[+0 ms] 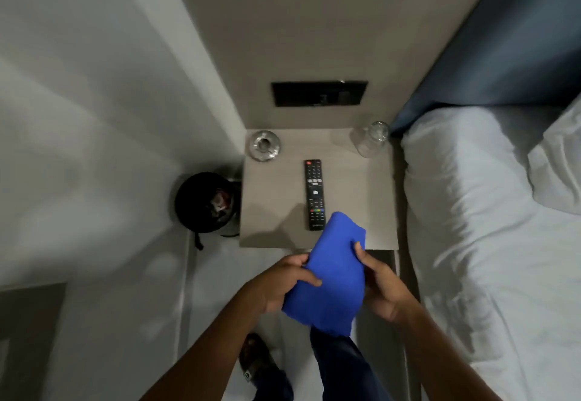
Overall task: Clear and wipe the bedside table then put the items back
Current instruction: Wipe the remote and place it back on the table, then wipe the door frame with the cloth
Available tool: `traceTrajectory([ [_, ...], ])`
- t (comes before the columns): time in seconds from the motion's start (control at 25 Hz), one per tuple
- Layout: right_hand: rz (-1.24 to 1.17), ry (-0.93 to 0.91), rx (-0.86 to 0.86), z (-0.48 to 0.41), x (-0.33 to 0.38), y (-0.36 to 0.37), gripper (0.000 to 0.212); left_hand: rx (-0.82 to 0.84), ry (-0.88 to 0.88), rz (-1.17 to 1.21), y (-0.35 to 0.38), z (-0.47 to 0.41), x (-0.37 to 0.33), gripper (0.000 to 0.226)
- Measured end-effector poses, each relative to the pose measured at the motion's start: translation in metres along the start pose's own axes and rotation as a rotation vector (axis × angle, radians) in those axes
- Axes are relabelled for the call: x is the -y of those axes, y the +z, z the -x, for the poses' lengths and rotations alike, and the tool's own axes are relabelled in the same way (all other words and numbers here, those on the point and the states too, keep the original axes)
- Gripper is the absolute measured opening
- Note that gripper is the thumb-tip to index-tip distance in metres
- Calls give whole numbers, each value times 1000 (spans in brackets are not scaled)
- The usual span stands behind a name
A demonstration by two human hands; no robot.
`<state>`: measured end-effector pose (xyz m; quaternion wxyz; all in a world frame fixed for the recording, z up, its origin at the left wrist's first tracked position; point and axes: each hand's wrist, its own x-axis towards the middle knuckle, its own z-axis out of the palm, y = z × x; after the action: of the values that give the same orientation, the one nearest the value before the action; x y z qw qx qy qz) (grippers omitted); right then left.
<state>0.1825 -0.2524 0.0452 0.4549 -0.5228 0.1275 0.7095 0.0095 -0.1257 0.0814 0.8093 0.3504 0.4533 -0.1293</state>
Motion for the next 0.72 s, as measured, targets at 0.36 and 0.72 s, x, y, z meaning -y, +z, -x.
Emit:
traceTrajectory([
  [0.36,338,-174,115,27,-76,212,40,-640,238,-23,-105,252,120,44],
  [0.72,1529,-847,366,51,-238,445,21,-1504,310,-374,-186,384,261,37],
])
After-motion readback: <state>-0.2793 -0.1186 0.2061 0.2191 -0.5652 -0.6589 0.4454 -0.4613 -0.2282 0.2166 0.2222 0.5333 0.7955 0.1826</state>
